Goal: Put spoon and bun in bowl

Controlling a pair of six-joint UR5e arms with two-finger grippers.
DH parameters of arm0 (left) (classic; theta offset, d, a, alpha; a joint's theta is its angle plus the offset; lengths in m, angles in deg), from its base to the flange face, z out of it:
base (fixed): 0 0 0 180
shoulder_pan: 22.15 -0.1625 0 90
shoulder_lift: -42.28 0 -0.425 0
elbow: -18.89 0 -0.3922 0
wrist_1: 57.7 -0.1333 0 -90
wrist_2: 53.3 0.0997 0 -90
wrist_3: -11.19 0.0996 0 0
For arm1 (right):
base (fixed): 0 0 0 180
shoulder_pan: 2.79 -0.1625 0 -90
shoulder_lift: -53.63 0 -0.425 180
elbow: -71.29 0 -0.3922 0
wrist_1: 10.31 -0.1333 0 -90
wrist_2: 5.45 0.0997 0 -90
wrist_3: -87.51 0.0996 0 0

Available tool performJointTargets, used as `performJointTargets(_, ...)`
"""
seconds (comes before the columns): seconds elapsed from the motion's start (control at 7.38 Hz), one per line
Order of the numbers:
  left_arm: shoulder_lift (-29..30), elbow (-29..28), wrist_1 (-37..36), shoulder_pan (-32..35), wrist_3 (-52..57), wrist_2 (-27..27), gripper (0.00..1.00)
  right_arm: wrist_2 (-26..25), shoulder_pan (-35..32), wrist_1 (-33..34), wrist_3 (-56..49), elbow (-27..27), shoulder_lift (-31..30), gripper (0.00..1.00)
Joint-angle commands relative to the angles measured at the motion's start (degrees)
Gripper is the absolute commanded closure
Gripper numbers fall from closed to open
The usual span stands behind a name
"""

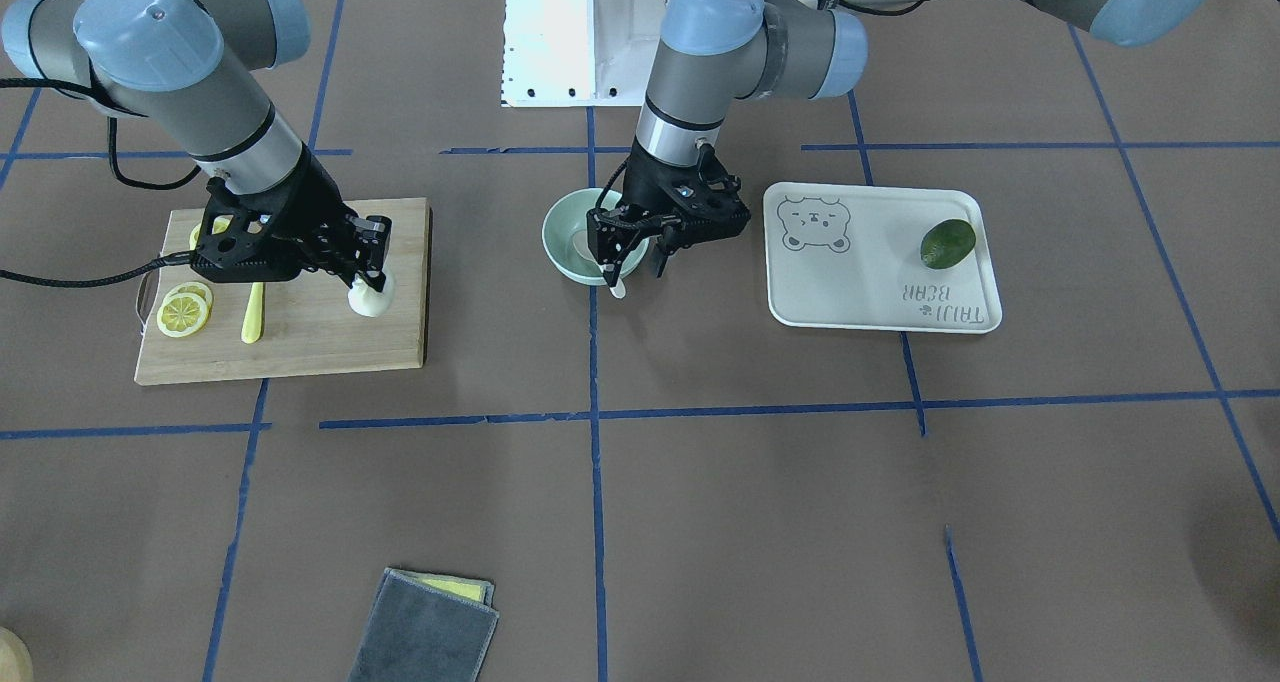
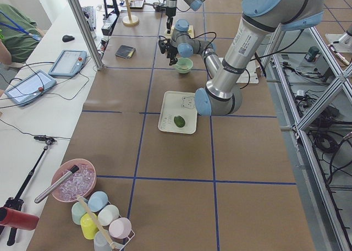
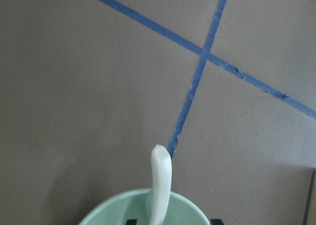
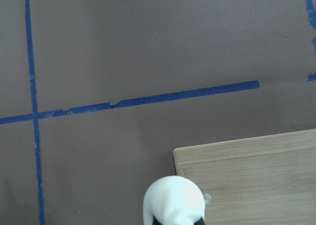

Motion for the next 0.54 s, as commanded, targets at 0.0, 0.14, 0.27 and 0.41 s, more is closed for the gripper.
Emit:
performJointTargets(0.0,-2.49,4.01,-6.23,5.82,11.18,-3.52,0.00,-0.26,2.12,-0.09,5.07,0.51,4.45,0.71)
performJointTargets(0.14,-4.94,6.83,-7.94,9.42,17.29,-3.98,0.00,-0.61,4.31,-0.09,8.32,0.87,6.82,0.71)
performJointTargets(0.27,-7.49,7.99,-8.04,12.41,21.87,-5.47,0.00,-3.40,7.46,-0.09,11.83,0.96,9.11,0.71)
performJointTargets(0.41,-8.65,8.43,-8.13,15.92,26.36,-7.31,0.00,-8.73,12.46,-0.18,15.43,1.04,10.70,0.71)
